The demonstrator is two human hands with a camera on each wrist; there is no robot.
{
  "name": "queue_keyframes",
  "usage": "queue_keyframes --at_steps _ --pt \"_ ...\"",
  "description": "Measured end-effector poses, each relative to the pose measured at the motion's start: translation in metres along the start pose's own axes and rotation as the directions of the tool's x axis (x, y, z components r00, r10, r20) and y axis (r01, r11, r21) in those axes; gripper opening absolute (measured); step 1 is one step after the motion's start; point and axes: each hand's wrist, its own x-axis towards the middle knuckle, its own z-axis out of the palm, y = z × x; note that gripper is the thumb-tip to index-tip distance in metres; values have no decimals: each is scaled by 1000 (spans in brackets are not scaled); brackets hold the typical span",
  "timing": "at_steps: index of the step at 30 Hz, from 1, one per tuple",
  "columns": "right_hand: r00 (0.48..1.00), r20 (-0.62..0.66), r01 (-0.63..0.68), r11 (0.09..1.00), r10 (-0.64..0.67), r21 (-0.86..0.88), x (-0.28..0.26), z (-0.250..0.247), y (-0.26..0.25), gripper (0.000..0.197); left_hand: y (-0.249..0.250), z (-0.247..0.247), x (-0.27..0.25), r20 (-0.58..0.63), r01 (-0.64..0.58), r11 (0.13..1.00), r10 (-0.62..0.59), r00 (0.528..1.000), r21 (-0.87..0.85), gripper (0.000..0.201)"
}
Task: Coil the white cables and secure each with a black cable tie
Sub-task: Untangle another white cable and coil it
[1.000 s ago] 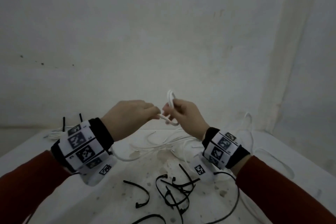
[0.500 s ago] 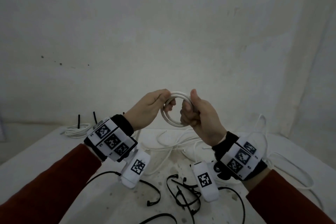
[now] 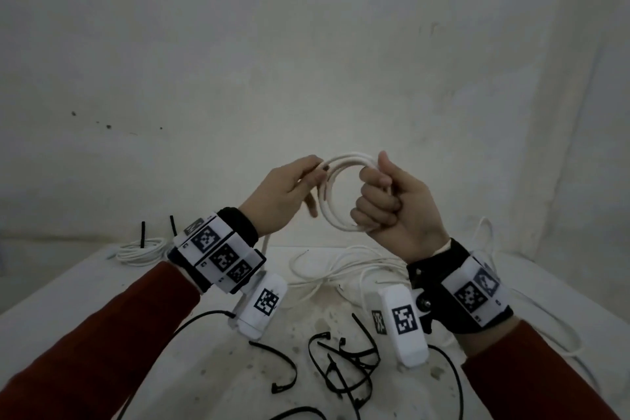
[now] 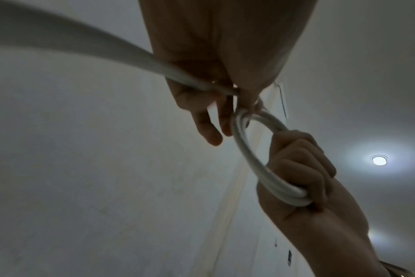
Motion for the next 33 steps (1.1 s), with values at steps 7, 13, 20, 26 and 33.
queue_keyframes --at_steps 7,13,20,26,33 --pt "951 27 288 917 -307 274 -21 -13 -43 39 -41 -10 -4 -62 79 992 -73 995 94 26" --pt "774 -188 632 724 -604 277 -31 -7 -59 46 -67 -5 -9 -76 167 964 -154 985 207 27" --pt "616 -330 679 695 -715 -238 2 -12 -56 34 -55 16 -7 128 -256 785 223 966 564 27" --pt "784 -134 49 275 -606 -960 20 -29 -29 30 -19 14 -2 275 -461 578 383 882 673 10" --pt "969 -223 -187 274 -108 -943 -6 -18 -10 53 -19 -11 13 192 -419 637 395 898 647 31"
